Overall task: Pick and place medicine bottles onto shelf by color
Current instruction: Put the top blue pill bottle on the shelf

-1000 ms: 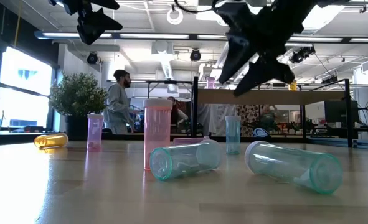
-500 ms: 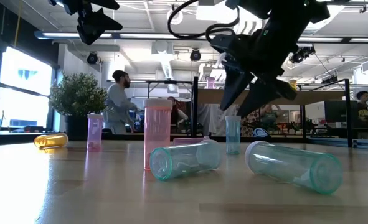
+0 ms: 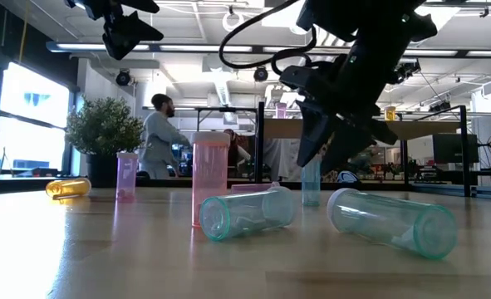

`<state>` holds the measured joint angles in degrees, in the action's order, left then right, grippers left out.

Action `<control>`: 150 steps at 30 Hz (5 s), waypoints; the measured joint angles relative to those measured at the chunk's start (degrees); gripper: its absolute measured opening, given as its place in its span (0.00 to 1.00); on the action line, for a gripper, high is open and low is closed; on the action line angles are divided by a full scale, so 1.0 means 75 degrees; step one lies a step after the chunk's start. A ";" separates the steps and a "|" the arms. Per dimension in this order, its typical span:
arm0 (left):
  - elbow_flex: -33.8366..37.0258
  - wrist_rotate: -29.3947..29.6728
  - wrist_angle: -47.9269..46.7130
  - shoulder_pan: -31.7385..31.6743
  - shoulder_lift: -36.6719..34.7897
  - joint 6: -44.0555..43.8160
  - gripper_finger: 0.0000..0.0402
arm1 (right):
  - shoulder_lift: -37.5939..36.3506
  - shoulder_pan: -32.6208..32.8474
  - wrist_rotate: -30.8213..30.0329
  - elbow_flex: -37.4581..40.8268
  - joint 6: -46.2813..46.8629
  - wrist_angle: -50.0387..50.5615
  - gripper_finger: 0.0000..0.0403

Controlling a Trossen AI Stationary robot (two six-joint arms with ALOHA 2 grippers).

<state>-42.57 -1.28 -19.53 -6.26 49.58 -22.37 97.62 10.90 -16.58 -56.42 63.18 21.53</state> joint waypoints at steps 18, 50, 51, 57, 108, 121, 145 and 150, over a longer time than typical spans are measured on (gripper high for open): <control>0.0000 0.0001 -0.0019 0.0000 0.0001 0.0000 0.50 | -0.0003 0.0000 -0.0001 0.0000 -0.0017 -0.0006 0.24; 0.0000 0.0747 0.0037 -0.0015 0.0003 0.0576 0.50 | -0.4240 -0.2666 -0.1309 0.0000 -0.4012 -0.0393 0.24; 0.0000 0.0924 0.0040 -0.0015 0.0003 0.0654 0.50 | -0.4354 -0.2851 -0.1311 0.0000 -0.4241 -0.0397 0.24; 0.0000 0.2012 0.0404 -0.0017 0.0003 0.1191 0.50 | -0.4906 -0.4060 -0.1306 0.0000 -0.5170 0.0053 0.24; 0.0000 0.4384 0.0935 -0.0629 0.0003 0.1610 0.50 | -0.3185 -0.7370 0.0071 -0.1104 -0.5659 0.3314 0.24; 0.0000 0.4197 0.0935 -0.0836 0.0003 0.1612 0.50 | -0.3179 -0.7370 -0.0081 -0.1357 -0.5636 0.3489 0.33; 0.0000 0.4030 0.0928 -0.0833 0.0003 0.1612 0.50 | -0.2940 -0.7446 -0.0459 -0.1370 -0.5488 0.3603 0.34; 0.0000 0.4030 0.0928 -0.0833 0.0003 0.1612 0.50 | -0.2938 -0.7443 -0.0478 -0.1370 -0.5549 0.3494 0.34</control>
<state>-42.57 28.95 -12.57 -12.51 49.60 -10.28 75.59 -44.93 -20.16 -66.70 21.56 47.74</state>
